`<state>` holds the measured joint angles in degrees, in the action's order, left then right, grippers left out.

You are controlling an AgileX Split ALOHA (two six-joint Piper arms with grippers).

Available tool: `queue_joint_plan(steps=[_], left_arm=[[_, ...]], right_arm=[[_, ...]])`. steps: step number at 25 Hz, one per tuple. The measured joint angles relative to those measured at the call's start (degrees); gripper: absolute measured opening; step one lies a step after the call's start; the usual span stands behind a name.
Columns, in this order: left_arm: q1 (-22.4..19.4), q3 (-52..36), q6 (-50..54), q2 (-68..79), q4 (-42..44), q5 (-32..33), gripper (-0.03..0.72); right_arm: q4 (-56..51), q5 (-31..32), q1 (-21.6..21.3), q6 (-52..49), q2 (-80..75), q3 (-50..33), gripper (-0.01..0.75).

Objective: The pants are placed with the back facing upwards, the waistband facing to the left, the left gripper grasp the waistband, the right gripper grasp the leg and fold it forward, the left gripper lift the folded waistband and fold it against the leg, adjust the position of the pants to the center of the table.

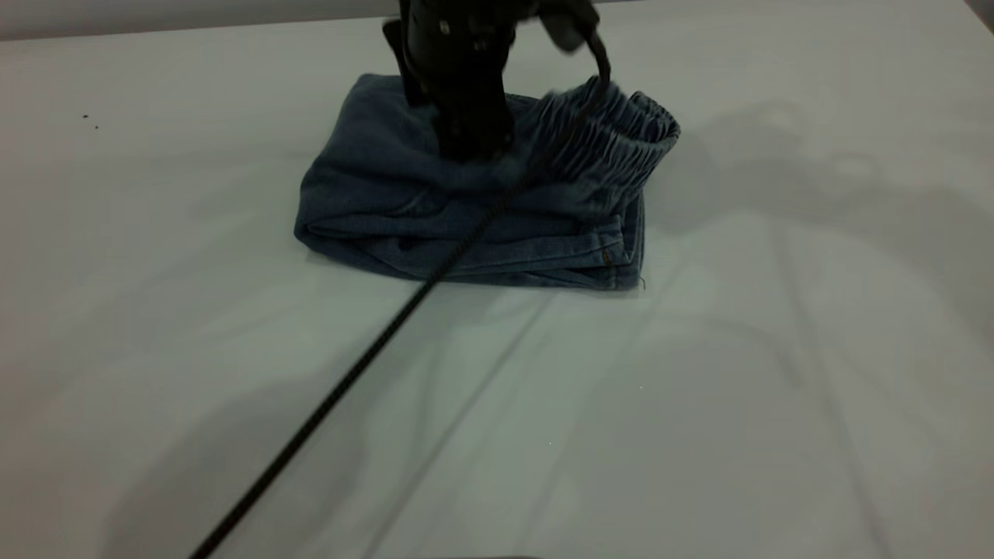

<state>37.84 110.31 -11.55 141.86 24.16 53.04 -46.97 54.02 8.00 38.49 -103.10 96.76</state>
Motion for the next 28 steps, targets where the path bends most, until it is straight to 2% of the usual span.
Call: queue_joint_plan(steps=[9,15,19,23,26,28], left_arm=[[0.0,0.7,-1.4,0.2,-14.1,10.7,0.531],[0.0,0.7,-1.4,0.2,-19.3,8.4,0.531],[0.0,0.7,-1.4,0.2,-16.8,7.3,0.531],[0.0,1.9,-1.3,-0.5,-11.6,10.3,0.531],[0.0,5.6,-0.7,-1.2,-8.7,14.1,0.531],[0.0,9.5,-0.6,-1.4,-7.4,14.1,0.531]], right_arm=[[0.0,0.1,0.0,-1.1,0.0,0.0,0.461],[0.1,0.1,0.0,-1.5,0.0,0.0,0.461],[0.1,0.2,0.0,-1.5,0.1,0.0,0.461],[1.6,0.2,0.0,-1.7,1.4,0.0,0.461],[2.6,0.5,0.0,-1.8,3.6,0.0,0.461],[2.8,1.2,0.0,-1.9,5.6,0.0,0.461]])
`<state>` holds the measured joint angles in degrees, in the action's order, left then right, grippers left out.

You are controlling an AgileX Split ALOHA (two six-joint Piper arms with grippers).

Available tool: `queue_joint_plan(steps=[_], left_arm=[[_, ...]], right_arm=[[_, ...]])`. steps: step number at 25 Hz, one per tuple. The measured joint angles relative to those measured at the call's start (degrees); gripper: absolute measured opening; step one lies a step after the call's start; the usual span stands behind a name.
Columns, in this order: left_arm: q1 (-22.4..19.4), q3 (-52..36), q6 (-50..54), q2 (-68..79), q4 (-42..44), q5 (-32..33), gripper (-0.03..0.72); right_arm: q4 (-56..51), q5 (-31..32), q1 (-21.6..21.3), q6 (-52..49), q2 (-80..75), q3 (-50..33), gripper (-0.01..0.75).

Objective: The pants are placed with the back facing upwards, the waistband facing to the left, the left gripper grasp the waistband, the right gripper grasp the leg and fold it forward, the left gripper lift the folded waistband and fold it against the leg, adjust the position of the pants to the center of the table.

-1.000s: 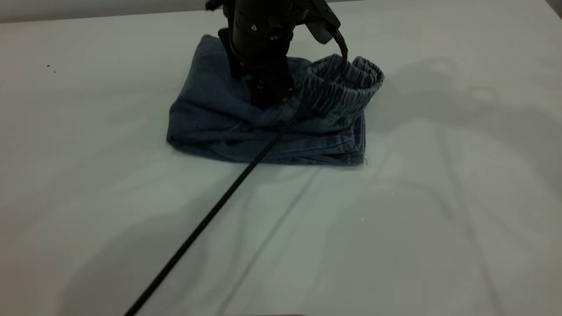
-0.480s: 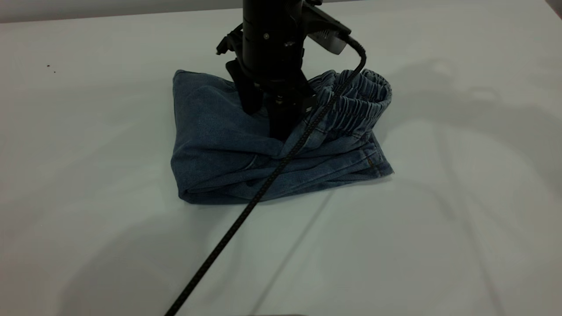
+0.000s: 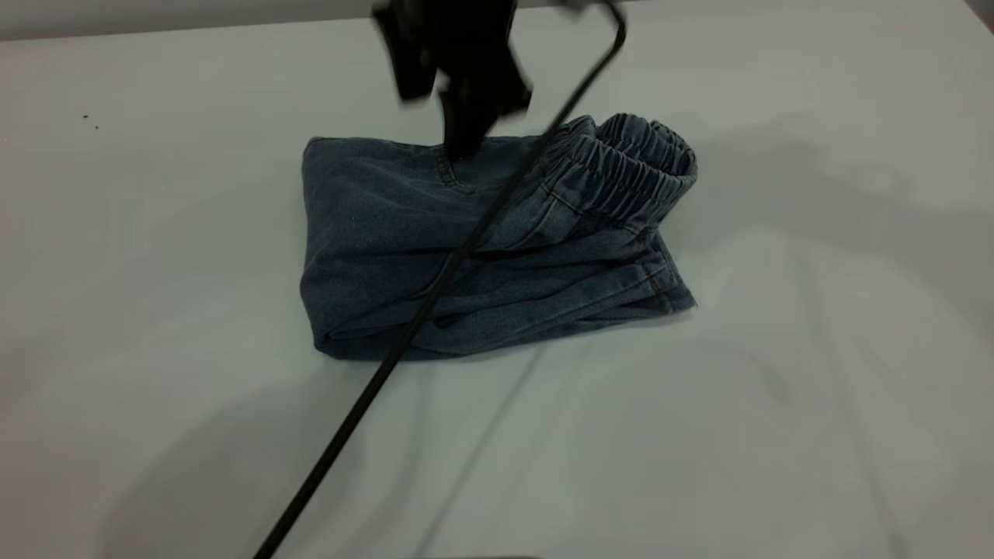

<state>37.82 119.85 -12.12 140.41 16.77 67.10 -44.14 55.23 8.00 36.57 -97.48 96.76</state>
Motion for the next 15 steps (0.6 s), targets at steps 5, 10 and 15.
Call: queue_joint_plan(steps=[5,10,15], left_arm=[[0.0,6.0,4.0,-2.2,0.6,0.0,0.531],[0.0,6.5,8.5,-9.4,0.6,0.0,0.531],[0.0,5.9,12.9,-20.2,-0.4,0.0,0.531]], right_arm=[[0.5,3.6,0.0,-1.7,6.7,0.0,0.461],[4.0,7.6,0.0,-6.0,14.6,0.0,0.461],[7.7,14.1,0.0,-14.4,22.5,0.0,0.461]])
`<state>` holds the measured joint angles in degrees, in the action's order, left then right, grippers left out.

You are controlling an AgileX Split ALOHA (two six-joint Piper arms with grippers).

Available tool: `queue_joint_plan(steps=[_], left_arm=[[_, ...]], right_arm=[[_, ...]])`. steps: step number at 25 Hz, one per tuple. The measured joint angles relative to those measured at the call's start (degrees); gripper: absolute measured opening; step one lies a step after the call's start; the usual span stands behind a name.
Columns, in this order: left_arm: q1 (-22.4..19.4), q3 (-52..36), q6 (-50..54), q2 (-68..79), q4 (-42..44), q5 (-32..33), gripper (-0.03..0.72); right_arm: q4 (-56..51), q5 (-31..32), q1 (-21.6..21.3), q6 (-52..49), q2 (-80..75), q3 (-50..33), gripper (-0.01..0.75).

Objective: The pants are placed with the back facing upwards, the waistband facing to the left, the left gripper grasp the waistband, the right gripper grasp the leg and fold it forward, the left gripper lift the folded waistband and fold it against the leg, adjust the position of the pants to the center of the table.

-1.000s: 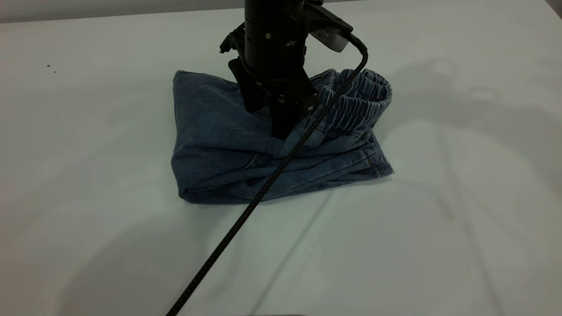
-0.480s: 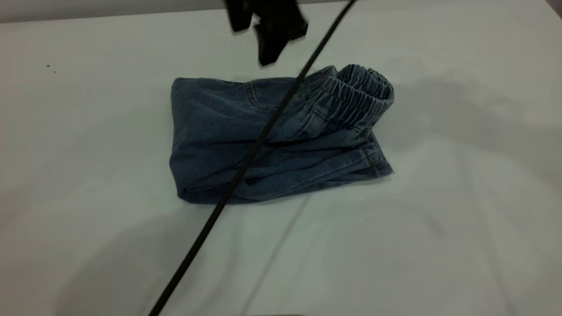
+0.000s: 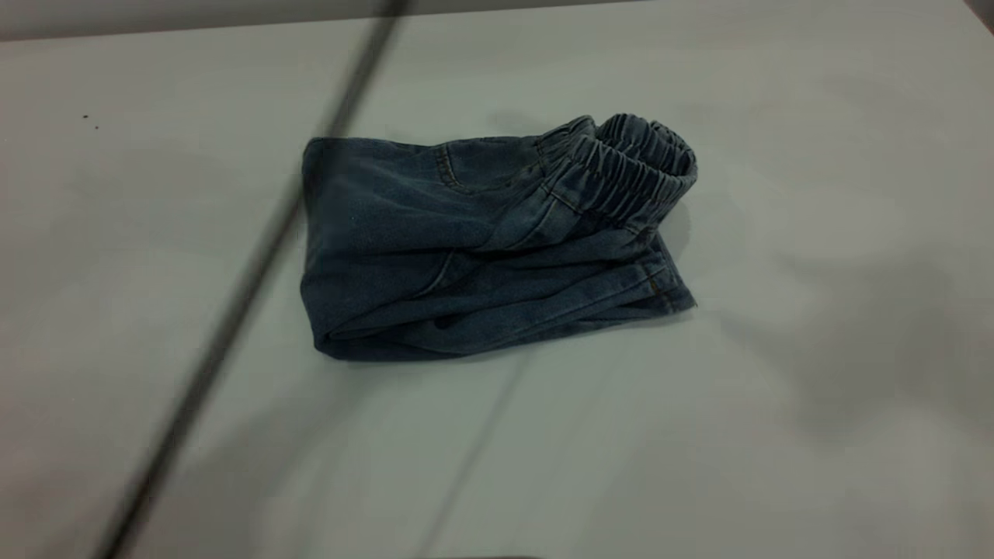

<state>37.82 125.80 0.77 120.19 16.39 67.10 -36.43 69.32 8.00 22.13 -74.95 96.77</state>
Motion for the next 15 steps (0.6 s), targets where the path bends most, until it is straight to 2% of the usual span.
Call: queue_joint_plan(steps=[2,7,15], left_arm=[[0.0,-1.7,0.4,-5.7,-2.1,0.0,0.531],[0.0,-11.1,1.2,-20.2,-7.1,0.0,0.531],[0.0,-30.8,1.3,-44.4,-9.9,0.0,0.531]], right_arm=[[2.2,2.5,0.0,-3.3,2.7,0.0,0.461],[7.3,3.1,0.0,-8.9,10.5,-3.7,0.461],[8.6,3.5,0.0,-10.2,27.9,-20.1,0.461]])
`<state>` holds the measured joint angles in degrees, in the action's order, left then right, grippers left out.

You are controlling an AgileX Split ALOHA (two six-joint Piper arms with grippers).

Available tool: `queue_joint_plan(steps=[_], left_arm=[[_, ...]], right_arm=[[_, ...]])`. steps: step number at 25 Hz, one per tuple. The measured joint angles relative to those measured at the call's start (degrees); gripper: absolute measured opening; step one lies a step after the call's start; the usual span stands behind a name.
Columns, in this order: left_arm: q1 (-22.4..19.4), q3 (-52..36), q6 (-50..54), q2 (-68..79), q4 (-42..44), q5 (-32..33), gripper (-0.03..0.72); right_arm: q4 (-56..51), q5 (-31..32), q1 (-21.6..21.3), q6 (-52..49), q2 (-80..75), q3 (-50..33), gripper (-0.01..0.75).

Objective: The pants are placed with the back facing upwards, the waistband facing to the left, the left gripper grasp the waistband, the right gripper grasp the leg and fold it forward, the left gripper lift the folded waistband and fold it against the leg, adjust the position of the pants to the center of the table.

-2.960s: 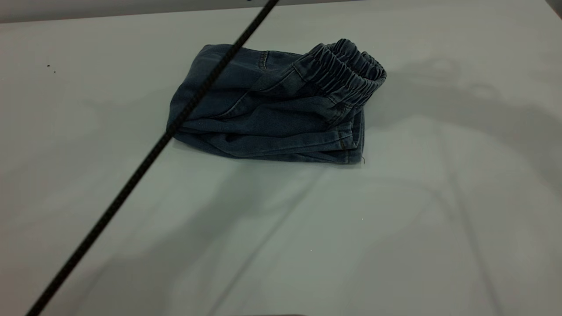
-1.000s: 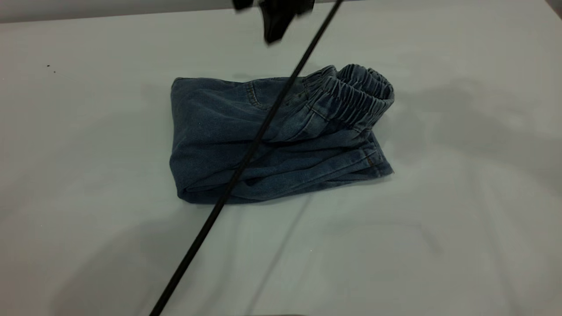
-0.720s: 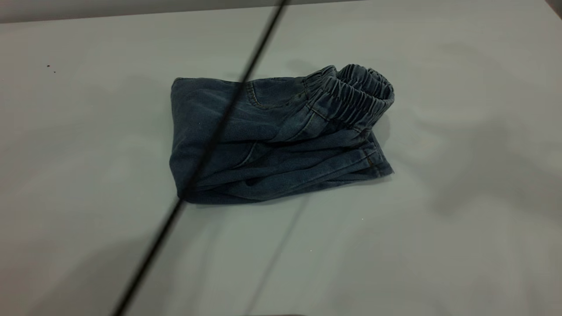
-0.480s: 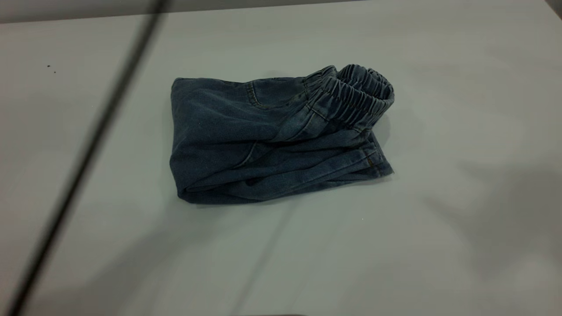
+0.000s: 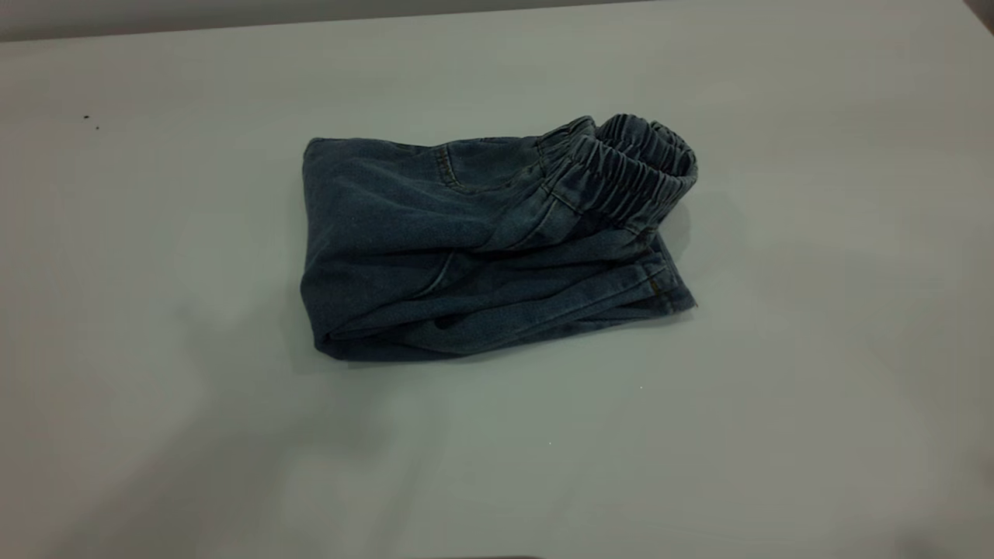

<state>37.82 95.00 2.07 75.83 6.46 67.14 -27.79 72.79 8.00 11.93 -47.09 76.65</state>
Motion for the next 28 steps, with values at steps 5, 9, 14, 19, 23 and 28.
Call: queue_joint_plan(steps=[5,9,14,19,23,28], left_arm=[[0.0,-12.1,-0.3,-14.1,-0.1,0.0,0.531],[0.0,-20.9,-0.5,-23.5,-0.2,0.0,0.531],[0.0,-30.2,-0.5,-32.3,-0.2,0.0,0.531],[0.0,-37.4,-0.5,-39.7,-0.2,0.0,0.531],[0.0,-42.1,-0.5,-44.1,-0.2,0.0,0.531],[0.0,-47.9,-0.5,-47.7,-0.2,0.0,0.531]], right_arm=[[5.2,0.3,0.0,0.0,11.5,-8.3,0.461],[10.3,0.4,0.0,-0.2,18.9,-13.5,0.461],[12.0,0.4,0.0,-0.8,26.6,-20.4,0.461],[12.0,0.4,0.0,-0.8,32.8,-29.5,0.461],[12.0,0.2,0.0,-0.8,35.7,-36.5,0.461],[13.5,-3.8,0.0,-0.7,37.8,-44.1,0.461]])
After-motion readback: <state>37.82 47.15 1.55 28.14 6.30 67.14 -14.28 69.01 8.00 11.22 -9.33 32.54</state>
